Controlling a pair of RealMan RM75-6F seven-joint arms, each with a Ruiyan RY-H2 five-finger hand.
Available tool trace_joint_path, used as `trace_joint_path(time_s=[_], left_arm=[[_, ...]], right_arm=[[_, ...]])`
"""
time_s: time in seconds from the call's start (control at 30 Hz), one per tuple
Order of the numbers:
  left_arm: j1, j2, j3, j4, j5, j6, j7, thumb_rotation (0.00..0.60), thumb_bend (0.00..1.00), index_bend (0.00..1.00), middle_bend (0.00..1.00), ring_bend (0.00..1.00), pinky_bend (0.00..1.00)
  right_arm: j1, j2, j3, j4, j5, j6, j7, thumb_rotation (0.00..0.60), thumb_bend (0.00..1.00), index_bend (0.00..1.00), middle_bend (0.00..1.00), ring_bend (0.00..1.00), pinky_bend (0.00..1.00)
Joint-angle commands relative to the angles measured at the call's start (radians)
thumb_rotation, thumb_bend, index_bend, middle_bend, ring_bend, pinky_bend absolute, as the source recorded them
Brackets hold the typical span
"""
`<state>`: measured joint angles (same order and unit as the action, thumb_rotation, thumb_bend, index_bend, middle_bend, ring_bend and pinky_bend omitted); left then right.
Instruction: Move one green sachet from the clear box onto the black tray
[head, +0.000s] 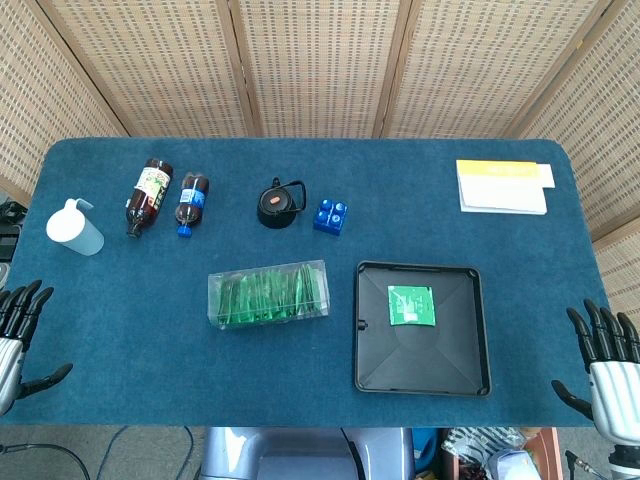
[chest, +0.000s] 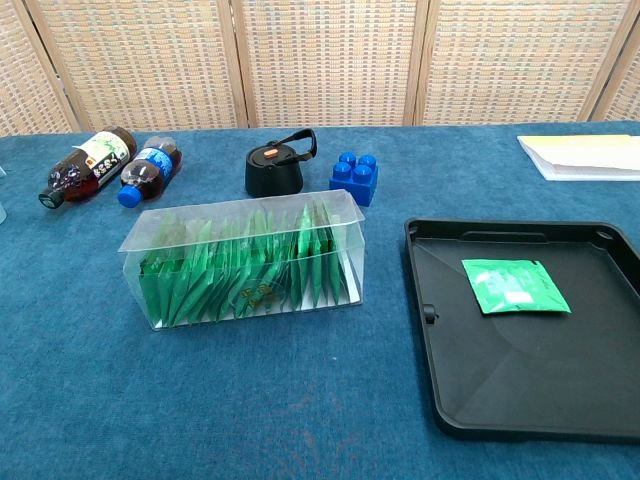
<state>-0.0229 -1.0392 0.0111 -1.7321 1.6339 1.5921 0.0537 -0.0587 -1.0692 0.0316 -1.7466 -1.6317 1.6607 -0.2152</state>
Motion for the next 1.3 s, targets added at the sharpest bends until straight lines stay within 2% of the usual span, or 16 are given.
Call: trace_joint_path(time_s=[0.03, 0.23, 0.37, 0.47, 0.57, 0.63, 0.83, 1.07, 1.27, 1.3], left_arm=[[0.001, 0.0, 0.0, 0.0, 0.0, 0.0, 0.001, 0.6, 0.06, 0.0, 0.0, 0.0, 0.0], [-0.001, -0.002, -0.004, 0.001, -0.006, -0.004, 0.004, 0.6, 0.06, 0.0, 0.0, 0.0, 0.0], [-0.01, -0.005, -0.012, 0.004, -0.019, -0.017, 0.004, 0.6, 0.06, 0.0, 0.0, 0.0, 0.0], [-0.015, -0.01, -0.02, 0.001, -0.039, -0.03, 0.014, 0.6, 0.06, 0.0, 0.0, 0.0, 0.0], [-0.02, -0.011, -0.027, -0.002, -0.057, -0.04, 0.019, 0.6, 0.06, 0.0, 0.0, 0.0, 0.0], [-0.022, -0.012, -0.031, -0.003, -0.067, -0.044, 0.023, 0.6, 0.06, 0.0, 0.0, 0.0, 0.0], [-0.03, -0.012, -0.046, 0.004, -0.106, -0.063, 0.014, 0.6, 0.06, 0.0, 0.0, 0.0, 0.0], [-0.037, -0.009, -0.058, 0.013, -0.138, -0.081, 0.0, 0.6, 0.06, 0.0, 0.0, 0.0, 0.0], [-0.043, -0.008, -0.064, 0.017, -0.159, -0.096, -0.007, 0.6, 0.06, 0.0, 0.0, 0.0, 0.0], [-0.045, -0.009, -0.063, 0.017, -0.157, -0.099, -0.005, 0.6, 0.06, 0.0, 0.0, 0.0, 0.0]], right_arm=[[0.001, 0.0, 0.0, 0.002, -0.003, -0.001, 0.003, 0.6, 0.0, 0.0, 0.0, 0.0, 0.0], [0.024, -0.007, 0.006, 0.014, -0.034, -0.012, 0.038, 0.6, 0.0, 0.0, 0.0, 0.0, 0.0], [0.115, 0.021, 0.037, -0.002, -0.068, -0.105, 0.067, 0.6, 0.0, 0.0, 0.0, 0.0, 0.0], [0.249, 0.069, 0.08, -0.075, -0.094, -0.251, 0.156, 0.6, 0.0, 0.05, 0.0, 0.0, 0.0], [0.369, 0.1, 0.123, -0.136, -0.063, -0.402, 0.235, 0.6, 0.0, 0.09, 0.0, 0.0, 0.0], [0.447, 0.096, 0.155, -0.152, -0.029, -0.501, 0.243, 0.6, 0.0, 0.12, 0.0, 0.0, 0.0], [0.676, -0.029, 0.226, -0.134, 0.139, -0.786, 0.164, 0.6, 0.01, 0.16, 0.0, 0.0, 0.0], [0.809, -0.174, 0.253, -0.086, 0.306, -0.889, 0.018, 0.6, 0.1, 0.17, 0.0, 0.0, 0.0], [0.904, -0.295, 0.262, -0.043, 0.466, -0.911, -0.1, 0.6, 0.17, 0.2, 0.0, 0.0, 0.0], [0.937, -0.339, 0.263, -0.012, 0.499, -0.92, -0.129, 0.6, 0.18, 0.21, 0.0, 0.0, 0.0]])
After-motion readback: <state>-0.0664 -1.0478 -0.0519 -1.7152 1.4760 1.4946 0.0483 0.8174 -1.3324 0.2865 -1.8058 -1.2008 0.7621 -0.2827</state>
